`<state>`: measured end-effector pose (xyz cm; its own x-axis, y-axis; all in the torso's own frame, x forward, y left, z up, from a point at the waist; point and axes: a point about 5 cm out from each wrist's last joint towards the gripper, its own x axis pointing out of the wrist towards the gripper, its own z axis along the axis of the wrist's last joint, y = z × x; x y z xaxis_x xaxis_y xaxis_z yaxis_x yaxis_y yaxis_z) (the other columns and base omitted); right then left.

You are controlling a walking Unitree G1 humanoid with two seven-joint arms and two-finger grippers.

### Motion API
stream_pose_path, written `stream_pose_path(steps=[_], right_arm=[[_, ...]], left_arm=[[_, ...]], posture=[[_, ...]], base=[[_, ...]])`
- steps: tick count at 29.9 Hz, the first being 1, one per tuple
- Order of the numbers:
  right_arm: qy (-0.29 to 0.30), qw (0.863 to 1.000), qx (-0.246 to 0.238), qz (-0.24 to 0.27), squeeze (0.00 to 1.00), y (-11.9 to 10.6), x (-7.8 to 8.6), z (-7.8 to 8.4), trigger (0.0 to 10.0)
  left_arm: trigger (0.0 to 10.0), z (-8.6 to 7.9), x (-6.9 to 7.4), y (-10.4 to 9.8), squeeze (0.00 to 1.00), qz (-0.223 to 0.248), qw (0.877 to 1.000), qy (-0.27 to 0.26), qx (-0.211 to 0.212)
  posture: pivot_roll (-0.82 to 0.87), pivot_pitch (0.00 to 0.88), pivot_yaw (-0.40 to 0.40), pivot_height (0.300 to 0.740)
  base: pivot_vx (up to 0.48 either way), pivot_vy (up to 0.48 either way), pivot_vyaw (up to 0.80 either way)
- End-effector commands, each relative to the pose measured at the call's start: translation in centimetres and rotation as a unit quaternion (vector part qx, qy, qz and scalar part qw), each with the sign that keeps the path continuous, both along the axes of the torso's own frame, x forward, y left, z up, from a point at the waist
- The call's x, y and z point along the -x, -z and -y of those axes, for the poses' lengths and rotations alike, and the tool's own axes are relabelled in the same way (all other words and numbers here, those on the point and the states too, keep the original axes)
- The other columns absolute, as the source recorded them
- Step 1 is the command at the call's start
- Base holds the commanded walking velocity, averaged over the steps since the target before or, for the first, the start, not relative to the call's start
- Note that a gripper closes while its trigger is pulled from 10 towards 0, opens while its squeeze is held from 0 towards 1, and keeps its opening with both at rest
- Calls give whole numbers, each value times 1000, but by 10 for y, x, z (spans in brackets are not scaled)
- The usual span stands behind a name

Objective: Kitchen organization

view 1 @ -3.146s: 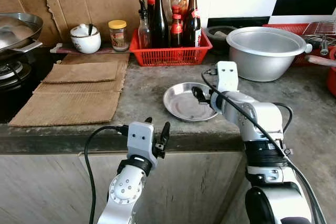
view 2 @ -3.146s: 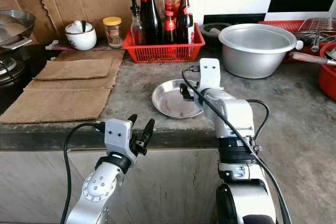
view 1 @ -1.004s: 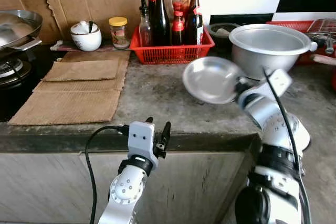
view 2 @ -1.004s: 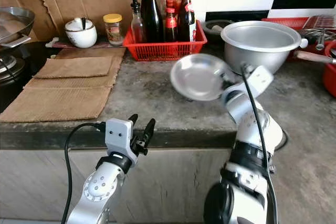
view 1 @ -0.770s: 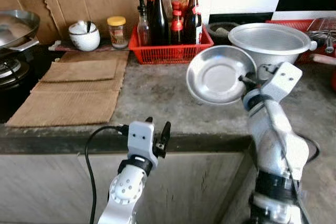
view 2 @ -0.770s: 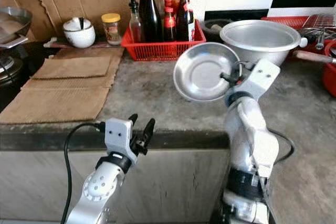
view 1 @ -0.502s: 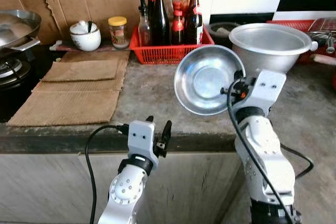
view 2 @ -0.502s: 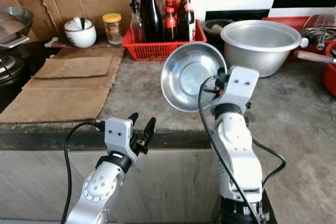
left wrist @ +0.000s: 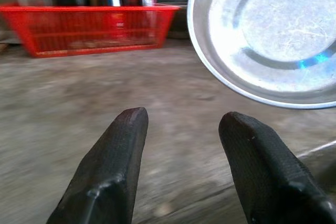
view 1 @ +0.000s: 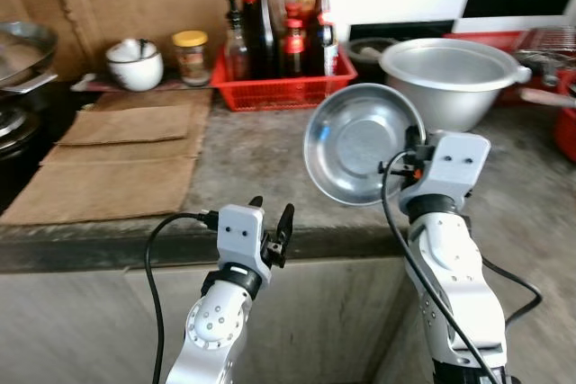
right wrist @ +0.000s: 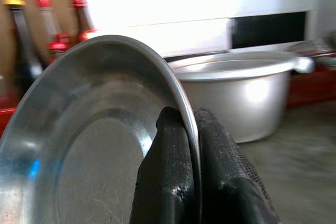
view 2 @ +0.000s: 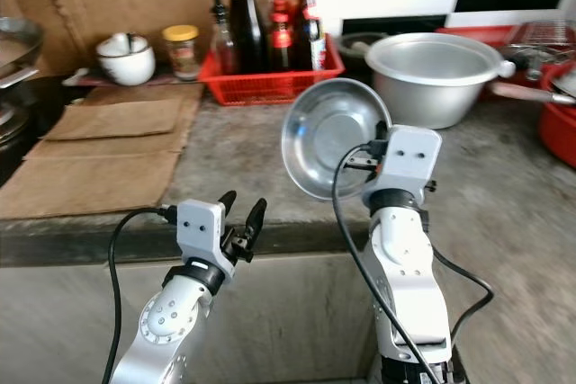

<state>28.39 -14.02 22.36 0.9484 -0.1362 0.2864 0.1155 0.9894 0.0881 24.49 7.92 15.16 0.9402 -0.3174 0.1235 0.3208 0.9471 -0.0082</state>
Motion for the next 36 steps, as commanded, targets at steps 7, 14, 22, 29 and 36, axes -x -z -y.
stream_pose_path(steps=[7, 14, 22, 29, 36], right_arm=[[0, 1000, 3, 17, 0, -5, 1, 0, 0], [-1, 1000, 5, 18, 0, -5, 1, -2, 0], [0, 1000, 6, 18, 0, -5, 1, -2, 0], [1, 1000, 8, 19, 0, -6, 2, -3, 0], [3, 1000, 9, 22, 0, -6, 2, -2, 0]], left_arm=[[10000, 1, -3, -7, 0, 9, 1000, 5, 8], [10000, 1, -3, -6, 0, 11, 1000, 4, 7], [10000, 3, -3, -6, 0, 9, 1000, 11, 4], [10000, 4, -3, -5, 0, 10, 1000, 14, 3], [10000, 6, -3, -6, 0, 22, 999, 24, -18]], posture=[[63, 0, -9, 740], [61, 0, -8, 740], [61, 0, -8, 740], [58, 0, -4, 740], [56, 0, -1, 740]], base=[[0, 448, -795], [0, 100, -781], [0, 245, -774], [0, 202, -767], [0, -64, -763]])
